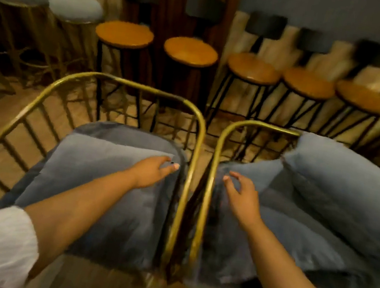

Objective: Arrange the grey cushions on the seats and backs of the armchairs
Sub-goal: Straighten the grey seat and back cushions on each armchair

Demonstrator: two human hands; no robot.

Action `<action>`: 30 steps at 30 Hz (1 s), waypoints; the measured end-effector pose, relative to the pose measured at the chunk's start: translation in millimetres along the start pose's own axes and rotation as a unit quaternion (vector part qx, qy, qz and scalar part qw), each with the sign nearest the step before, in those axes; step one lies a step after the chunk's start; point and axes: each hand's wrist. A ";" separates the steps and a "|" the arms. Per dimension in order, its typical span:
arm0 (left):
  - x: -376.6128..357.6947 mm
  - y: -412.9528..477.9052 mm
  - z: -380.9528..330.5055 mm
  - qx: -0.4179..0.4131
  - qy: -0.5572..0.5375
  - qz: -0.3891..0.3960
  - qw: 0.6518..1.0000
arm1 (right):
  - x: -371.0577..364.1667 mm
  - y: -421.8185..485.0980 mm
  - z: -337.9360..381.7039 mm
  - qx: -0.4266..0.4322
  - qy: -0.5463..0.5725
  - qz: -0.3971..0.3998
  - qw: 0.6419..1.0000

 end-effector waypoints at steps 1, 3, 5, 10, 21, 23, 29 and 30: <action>-6.5 5.3 -21.0 -0.027 0.003 0.009 1.000 | 23.5 2.2 -8.0 -0.012 0.006 -0.027 1.000; -19.5 14.9 -61.3 -0.072 0.006 0.020 0.997 | 69.6 4.8 -20.8 -0.028 0.018 -0.088 0.996; -33.7 23.8 -99.8 -0.111 0.007 0.023 0.993 | 110.1 8.8 -36.2 -0.040 0.027 -0.145 0.988; -75.9 51.5 -203.6 -0.169 -0.008 0.025 0.985 | 210.9 28.8 -87.7 -0.096 0.036 -0.251 0.962; -191.0 158.2 -408.6 -0.139 -0.070 -0.027 0.987 | 360.5 151.6 -246.3 -0.270 -0.001 -0.251 0.930; -213.7 183.3 -417.0 -0.109 -0.088 -0.080 0.987 | 364.0 175.5 -273.7 -0.308 -0.011 -0.217 0.926; -262.6 224.4 -373.1 0.003 -0.048 -0.111 0.993 | 349.7 209.4 -333.9 -0.415 0.052 -0.187 0.889; -267.6 223.2 -360.9 0.027 -0.075 -0.095 0.992 | 346.6 209.3 -338.1 -0.425 0.076 -0.190 0.882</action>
Point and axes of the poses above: each hand's wrist, its own y-axis towards the middle knuckle, its own x-axis out of the back of the hand, z = x × y, and after that the axes turned 11 degrees about -z, right-handed
